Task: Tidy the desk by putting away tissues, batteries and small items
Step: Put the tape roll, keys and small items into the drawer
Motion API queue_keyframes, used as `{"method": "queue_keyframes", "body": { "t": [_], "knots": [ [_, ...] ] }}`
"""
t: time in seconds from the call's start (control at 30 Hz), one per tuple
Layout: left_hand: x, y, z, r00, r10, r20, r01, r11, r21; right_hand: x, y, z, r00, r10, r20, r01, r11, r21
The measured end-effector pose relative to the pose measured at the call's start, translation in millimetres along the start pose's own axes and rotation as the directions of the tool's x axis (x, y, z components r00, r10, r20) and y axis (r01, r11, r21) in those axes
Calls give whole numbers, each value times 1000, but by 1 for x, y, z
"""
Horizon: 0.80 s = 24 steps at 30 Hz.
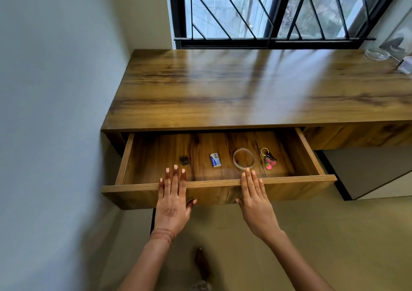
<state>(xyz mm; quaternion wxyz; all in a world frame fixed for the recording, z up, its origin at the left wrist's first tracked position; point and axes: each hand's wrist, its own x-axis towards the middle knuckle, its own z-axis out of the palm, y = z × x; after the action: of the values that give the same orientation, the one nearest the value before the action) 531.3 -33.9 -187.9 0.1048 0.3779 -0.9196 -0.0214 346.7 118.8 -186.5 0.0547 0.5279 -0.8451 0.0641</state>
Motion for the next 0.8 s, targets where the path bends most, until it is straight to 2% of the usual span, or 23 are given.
{"method": "queue_keyframes", "body": {
  "t": [0.27, 0.4, 0.6, 0.73, 0.8],
  "knots": [
    [63, -16, 19, 995, 18, -96, -12, 998, 67, 65, 15, 16, 997, -40, -72, 39, 999, -19],
    [102, -24, 24, 996, 16, -90, -7, 995, 104, 104, 21, 21, 997, -39, -72, 39, 999, -8],
    [156, -33, 30, 976, 91, -200, -63, 988, 140, 158, 39, 27, 989, -117, -92, 101, 981, -168],
    [169, -41, 37, 959, 135, -250, -106, 986, 127, 179, 54, 24, 960, -235, -150, 187, 941, -281],
    [170, -42, 38, 945, 164, -282, -134, 983, 123, 188, 66, 15, 964, -164, -209, 111, 964, -243]
  ]
}}
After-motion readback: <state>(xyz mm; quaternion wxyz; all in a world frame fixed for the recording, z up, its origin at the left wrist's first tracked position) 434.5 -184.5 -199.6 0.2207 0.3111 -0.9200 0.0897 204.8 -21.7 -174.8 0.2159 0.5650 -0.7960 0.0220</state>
